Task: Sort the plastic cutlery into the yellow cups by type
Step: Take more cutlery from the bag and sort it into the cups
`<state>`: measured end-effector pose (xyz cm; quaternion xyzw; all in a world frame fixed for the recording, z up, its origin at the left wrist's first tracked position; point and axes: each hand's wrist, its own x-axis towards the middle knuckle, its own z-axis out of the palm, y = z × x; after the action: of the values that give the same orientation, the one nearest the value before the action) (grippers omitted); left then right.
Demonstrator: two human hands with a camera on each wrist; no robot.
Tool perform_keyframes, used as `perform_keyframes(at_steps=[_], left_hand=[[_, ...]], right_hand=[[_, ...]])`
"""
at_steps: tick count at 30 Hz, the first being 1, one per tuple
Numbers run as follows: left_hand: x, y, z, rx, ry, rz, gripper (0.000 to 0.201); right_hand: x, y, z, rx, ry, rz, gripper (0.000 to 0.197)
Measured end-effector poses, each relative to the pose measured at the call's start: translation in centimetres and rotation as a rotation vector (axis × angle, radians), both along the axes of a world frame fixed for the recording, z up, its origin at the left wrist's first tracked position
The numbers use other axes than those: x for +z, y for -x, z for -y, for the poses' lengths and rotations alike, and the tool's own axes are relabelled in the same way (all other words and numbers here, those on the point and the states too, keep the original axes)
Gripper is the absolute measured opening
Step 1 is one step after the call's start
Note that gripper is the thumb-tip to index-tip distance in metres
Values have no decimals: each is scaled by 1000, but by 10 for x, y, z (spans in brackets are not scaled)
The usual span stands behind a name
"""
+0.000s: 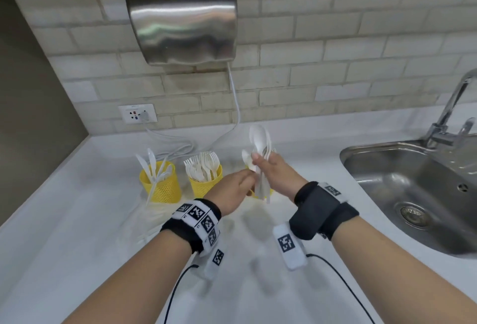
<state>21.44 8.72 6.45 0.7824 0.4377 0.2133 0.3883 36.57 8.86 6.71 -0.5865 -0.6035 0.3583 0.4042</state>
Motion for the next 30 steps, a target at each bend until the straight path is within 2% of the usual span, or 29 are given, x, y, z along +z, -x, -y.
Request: perform_keyframes(at_steps=[2, 4, 6, 9, 13, 17, 20, 24, 26, 30], left_hand=[[-4, -7, -17, 70, -86, -139, 43], [-14, -14, -32, 138, -191, -269, 37], [-25, -23, -40, 168, -243, -357, 35], [-37, -35, -44, 205, -303, -438, 38], [-45, -46, -47, 295, -332, -372, 29], [-50, -47, -47, 332, -320, -284, 18], [-50, -45, -48, 346, -311, -250, 15], [-48, -42, -48, 353, -311, -243, 18], [-47, -42, -49, 359, -312, -246, 20], [-46, -40, -50, 361, -318, -250, 20]], right_hand=[[-1, -20, -17, -128, -53, 19, 65], [1, -34, -25, -203, -76, 26, 45], [1, -43, -32, -224, -107, 11, 31], [2, -46, -38, -202, -130, -68, 31], [-7, -42, -40, -144, -67, -63, 27], [-16, -40, -36, -85, 24, 71, 10], [-16, -39, -41, -136, 45, 198, 16], [-10, -34, -49, -212, 15, 164, 30], [-8, -32, -52, -239, 21, 196, 30], [-14, -30, -55, -175, 142, 408, 18]])
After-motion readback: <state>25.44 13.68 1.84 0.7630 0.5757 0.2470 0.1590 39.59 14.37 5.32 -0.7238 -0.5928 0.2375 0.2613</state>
